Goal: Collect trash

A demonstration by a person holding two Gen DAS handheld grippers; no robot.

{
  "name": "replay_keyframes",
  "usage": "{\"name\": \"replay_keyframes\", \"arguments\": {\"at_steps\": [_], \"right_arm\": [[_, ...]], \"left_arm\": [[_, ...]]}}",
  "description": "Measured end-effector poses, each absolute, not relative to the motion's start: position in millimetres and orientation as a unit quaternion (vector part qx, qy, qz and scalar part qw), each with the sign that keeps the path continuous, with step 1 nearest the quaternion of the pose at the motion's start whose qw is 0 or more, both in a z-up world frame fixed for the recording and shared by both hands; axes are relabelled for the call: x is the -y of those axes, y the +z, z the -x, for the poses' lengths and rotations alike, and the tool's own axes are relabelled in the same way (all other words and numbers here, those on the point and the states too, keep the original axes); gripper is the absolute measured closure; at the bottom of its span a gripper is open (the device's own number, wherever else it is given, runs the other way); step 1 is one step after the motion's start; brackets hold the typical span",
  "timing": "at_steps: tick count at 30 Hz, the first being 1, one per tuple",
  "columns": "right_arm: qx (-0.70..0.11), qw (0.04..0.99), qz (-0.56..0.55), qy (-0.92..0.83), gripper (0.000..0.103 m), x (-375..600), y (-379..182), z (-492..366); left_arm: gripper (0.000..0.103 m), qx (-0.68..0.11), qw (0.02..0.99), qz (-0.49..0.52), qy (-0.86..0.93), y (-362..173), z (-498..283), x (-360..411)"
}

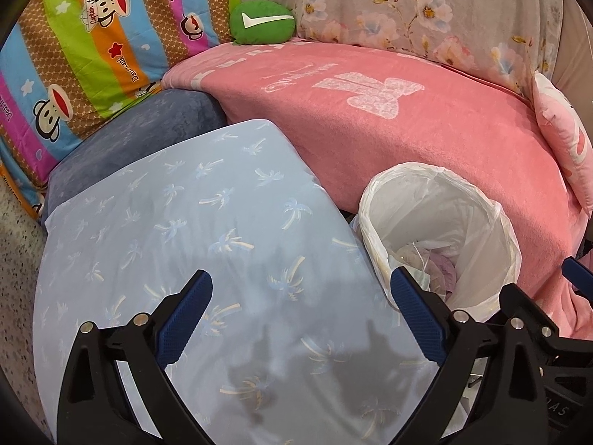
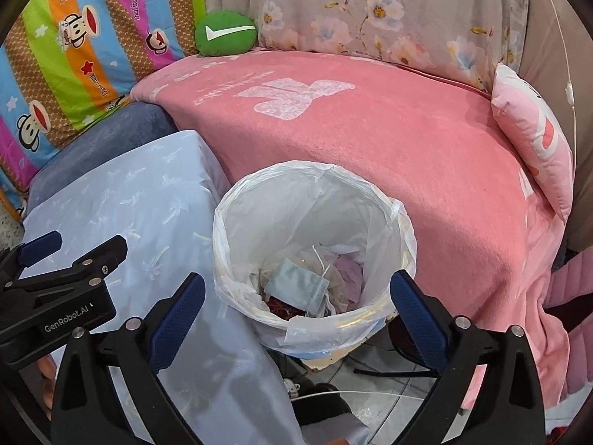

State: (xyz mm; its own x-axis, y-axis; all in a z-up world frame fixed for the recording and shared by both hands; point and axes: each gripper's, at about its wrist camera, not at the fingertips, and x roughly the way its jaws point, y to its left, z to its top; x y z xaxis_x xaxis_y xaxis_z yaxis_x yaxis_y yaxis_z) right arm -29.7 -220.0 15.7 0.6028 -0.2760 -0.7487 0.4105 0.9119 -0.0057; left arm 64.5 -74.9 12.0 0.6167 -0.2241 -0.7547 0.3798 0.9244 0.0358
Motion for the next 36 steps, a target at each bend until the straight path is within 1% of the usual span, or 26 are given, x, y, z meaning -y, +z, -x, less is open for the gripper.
{"name": "replay_keyframes", "arguments": {"at_steps": [21,26,36], "right_arm": [[-0.404,0.887,-0.065,-0.211,0.006,220.0,13.5,38.0],[-0.406,0.886,-0.067,-0.214,0.006,223.2,12.3,41.0],[-0.409,0.883,-0.067,-0.220,0.006,226.3,8.4,44.5]], "left_arm": [[0.010,-0.397,0.899,-0.110,-0.150,8.3,-49.9,82.7],[0.007,-0.397,0.898,-0.115,-0.149,7.4,-48.5,85.7],[0.007,-0.403,0.895,-0.123,-0.148,3.1,-45.5,91.3]]}}
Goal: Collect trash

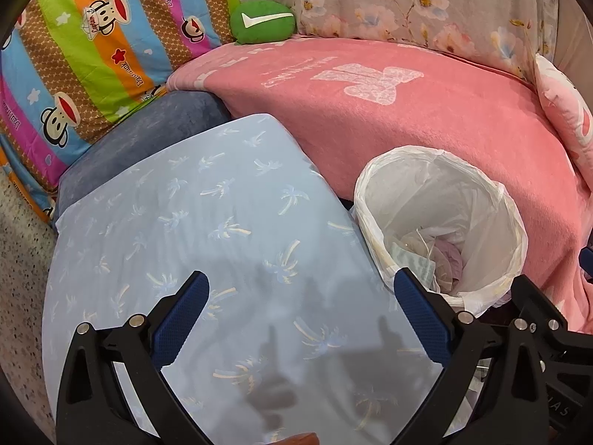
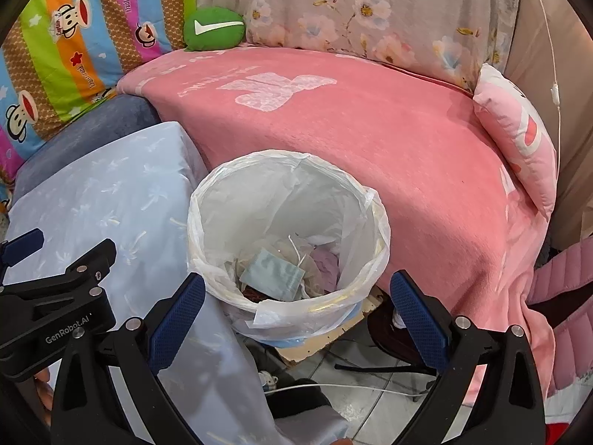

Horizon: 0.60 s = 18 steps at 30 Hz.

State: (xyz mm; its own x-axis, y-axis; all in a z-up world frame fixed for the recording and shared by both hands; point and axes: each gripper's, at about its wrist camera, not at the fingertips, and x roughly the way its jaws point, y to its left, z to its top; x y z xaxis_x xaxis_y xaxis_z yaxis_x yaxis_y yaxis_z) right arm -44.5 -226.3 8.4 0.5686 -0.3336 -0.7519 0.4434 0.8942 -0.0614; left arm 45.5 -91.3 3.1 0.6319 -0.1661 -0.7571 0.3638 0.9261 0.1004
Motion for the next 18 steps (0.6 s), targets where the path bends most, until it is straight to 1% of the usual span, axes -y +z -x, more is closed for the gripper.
{"name": "replay_keyframes", "arguments": {"at_steps": [18], "right_arm": [[-0.413,0.879,-0.071,-0.227,0.006,230.5,4.7,50.1]], "left_arm": [[0.007,-0.419,0.890,-0.117,-0.139,-3.0,-40.1,94.0]]}}
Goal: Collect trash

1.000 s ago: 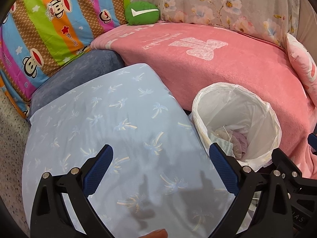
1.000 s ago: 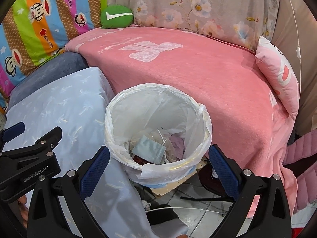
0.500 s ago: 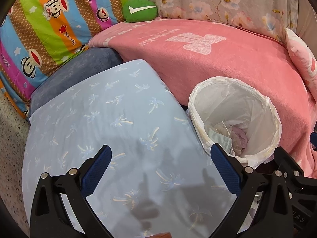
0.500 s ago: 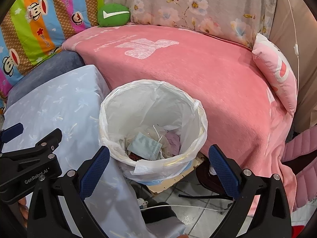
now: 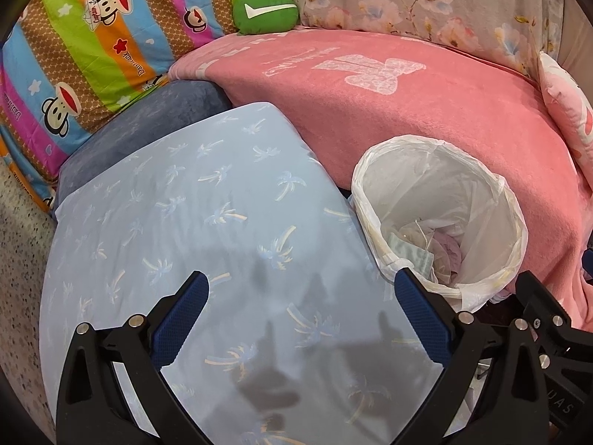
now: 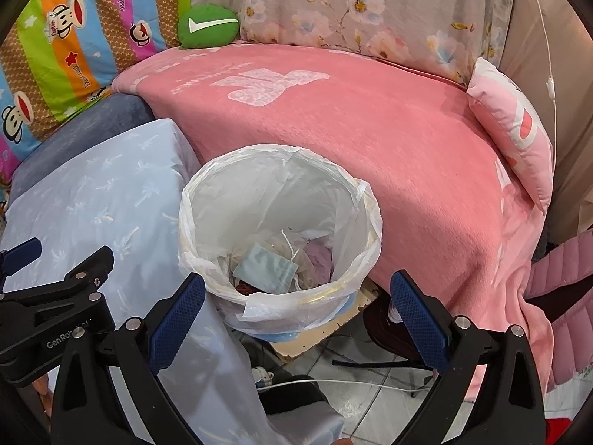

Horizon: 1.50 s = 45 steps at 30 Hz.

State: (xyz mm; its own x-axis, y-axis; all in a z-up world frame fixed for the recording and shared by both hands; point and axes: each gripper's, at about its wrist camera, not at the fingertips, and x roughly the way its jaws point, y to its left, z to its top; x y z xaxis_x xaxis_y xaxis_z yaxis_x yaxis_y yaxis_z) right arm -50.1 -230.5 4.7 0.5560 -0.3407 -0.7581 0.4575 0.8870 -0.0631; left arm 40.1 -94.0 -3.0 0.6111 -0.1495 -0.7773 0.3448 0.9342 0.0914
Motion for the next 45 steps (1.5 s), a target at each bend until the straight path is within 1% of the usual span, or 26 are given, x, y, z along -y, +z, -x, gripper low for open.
{"name": "replay_keyframes", "arguments": {"at_steps": [45], "right_arm": [[-0.413,0.878,-0.074,-0.229,0.006,234.4,2.4,52.8]], "left_arm": [[0.007,-0.424,0.887,-0.120,-0.139,-6.9,-38.0,92.9]]}}
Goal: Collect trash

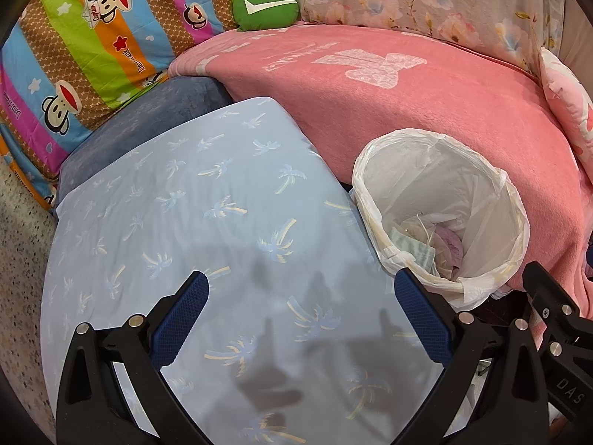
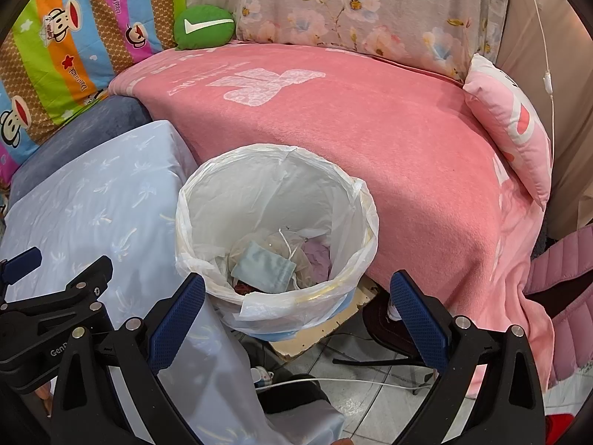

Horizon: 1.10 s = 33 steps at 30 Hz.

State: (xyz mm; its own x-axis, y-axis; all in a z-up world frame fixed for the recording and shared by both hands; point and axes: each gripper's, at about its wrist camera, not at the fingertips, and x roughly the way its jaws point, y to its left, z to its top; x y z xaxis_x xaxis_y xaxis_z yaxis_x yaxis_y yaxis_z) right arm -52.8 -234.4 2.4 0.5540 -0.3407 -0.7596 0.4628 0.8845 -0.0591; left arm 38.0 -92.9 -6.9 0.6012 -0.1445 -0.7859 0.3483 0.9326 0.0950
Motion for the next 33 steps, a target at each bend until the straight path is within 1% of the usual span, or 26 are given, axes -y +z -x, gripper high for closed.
{"name": "replay_keyframes", "arguments": {"at_steps": [33], "right_arm": [[-0.416,0.876,-0.080,-0.232,0.006,234.2,-1.9,55.3]], "left_arm": [[0.007,-0.432,0.882,-0.123,-0.141,-12.0,-40.1,93.6]]}}
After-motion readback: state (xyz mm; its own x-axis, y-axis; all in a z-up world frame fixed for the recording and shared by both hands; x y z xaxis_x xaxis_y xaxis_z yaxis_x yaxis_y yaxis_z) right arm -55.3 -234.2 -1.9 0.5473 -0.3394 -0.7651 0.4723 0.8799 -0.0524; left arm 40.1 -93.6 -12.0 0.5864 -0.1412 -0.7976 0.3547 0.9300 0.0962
